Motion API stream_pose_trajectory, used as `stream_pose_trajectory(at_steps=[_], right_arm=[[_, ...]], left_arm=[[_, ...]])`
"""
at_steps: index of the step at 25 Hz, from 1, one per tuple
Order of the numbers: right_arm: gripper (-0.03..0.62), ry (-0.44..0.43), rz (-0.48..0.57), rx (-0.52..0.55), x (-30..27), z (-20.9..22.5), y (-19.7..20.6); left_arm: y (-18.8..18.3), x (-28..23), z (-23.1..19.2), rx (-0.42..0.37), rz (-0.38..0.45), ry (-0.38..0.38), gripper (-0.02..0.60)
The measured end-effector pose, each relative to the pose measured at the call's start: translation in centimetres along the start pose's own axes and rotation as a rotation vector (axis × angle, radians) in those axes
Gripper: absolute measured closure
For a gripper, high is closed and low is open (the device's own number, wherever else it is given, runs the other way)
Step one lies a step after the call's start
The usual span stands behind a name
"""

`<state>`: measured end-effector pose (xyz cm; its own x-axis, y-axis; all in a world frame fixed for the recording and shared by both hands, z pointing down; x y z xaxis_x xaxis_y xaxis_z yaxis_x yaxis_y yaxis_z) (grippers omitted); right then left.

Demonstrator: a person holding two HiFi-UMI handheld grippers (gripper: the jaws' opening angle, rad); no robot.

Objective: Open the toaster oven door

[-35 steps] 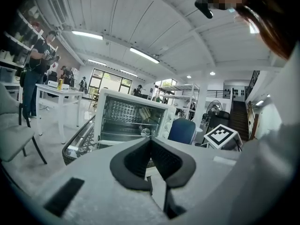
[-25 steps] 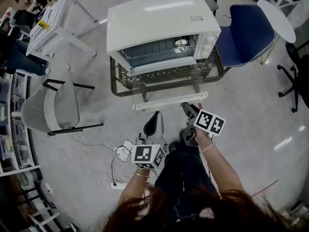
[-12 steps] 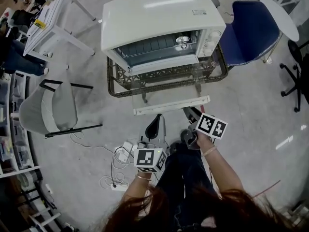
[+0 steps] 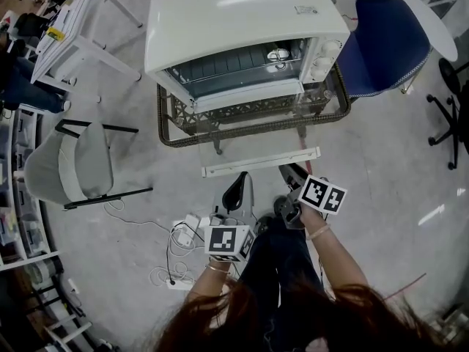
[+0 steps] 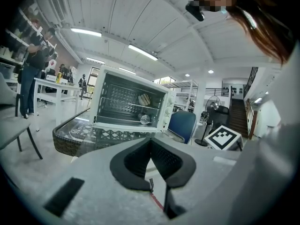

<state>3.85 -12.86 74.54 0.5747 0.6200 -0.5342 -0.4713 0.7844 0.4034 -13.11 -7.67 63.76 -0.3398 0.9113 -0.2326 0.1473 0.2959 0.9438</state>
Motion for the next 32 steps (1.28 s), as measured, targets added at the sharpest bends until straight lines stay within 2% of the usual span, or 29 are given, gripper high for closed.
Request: stream_pose_trajectory(at_steps=[20, 22, 23, 24, 25, 32], right_arm=[[0.467, 0.009, 0.010, 0.024, -1.4, 1.9, 1.1], [0.480, 0.022, 0.011, 0.032, -1.5, 2.1, 1.2], [0.502, 0.035, 0.015, 0.043, -1.5, 2.2, 1.2], [0.567, 0.050, 0.020, 0.058, -1.5, 2.3, 1.2], [0.580, 0.060, 0.023, 0.072, -1.5, 2.3, 1.3], [0.579, 0.070, 0.007, 0.066, -1.6, 3.1, 1.8]], left_arm=[[1.7, -1.3, -0.3, -0.020, 0.001, 0.003, 0.566], [1.8, -1.4, -0.4, -0.021, 0.000, 0.003, 0.566], [1.8, -1.4, -0.4, -0.021, -0.001, 0.003, 0.566], [1.8, -1.4, -0.4, -0.021, -0.001, 0.004, 0.566], [1.8, -1.4, -0.4, -0.022, -0.001, 0.005, 0.566], [2.0, -1.6, -0.6, -0.023, -0.008, 0.014, 0.566]])
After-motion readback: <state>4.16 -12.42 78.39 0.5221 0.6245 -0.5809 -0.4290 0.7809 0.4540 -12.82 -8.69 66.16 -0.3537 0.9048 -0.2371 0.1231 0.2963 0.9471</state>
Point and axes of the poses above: the fingertips, and each gripper's own axes: x backward along the fingers, z to its right, y out of its underside, the point moved 6 cm from there along x, backward along the fingers, and after that the axes turned 1 degree about y, right-handed, at the moved point
